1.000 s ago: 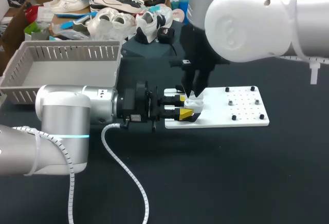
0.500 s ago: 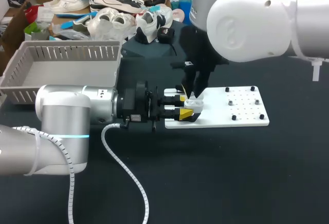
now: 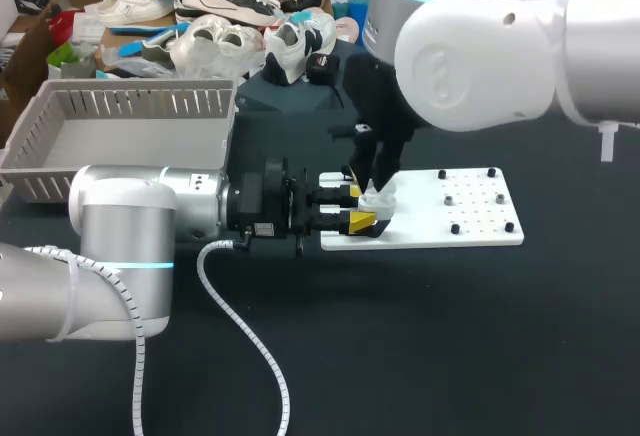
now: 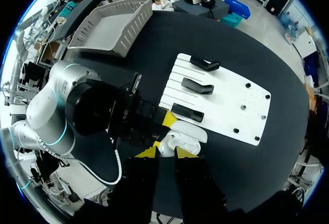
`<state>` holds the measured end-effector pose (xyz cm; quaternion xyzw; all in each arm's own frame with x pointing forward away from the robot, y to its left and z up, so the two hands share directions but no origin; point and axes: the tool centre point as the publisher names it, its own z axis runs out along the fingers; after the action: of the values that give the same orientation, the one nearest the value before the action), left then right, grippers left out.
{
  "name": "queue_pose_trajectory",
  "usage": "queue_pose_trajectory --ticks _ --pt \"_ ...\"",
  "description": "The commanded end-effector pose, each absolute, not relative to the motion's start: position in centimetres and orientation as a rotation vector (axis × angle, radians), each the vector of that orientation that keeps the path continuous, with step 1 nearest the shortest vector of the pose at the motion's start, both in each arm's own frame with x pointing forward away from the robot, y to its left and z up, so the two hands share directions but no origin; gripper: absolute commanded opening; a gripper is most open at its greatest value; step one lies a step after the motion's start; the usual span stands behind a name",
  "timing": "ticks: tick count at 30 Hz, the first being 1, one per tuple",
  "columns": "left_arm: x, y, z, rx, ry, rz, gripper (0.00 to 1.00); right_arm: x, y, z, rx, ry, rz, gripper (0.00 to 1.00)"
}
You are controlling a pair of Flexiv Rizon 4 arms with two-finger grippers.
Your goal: Pick up each earbud case from the left stands, insert the matching earbuds, close the lid, and place the case in the box.
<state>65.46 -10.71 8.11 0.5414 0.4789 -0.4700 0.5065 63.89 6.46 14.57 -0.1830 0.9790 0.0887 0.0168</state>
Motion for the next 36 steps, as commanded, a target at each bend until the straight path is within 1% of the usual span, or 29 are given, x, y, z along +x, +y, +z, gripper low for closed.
queue_pose_trajectory --ticks 1,36 --pt "65.3 -10.7 8.06 1.301 1.155 -1.129 0.0 63.59 6.21 14.51 -0.567 3.033 0.279 0.0" --pt "65.3 -10.7 8.06 1.301 1.155 -1.129 0.0 63.4 5.96 13.96 -0.554 2.994 0.312 0.0"
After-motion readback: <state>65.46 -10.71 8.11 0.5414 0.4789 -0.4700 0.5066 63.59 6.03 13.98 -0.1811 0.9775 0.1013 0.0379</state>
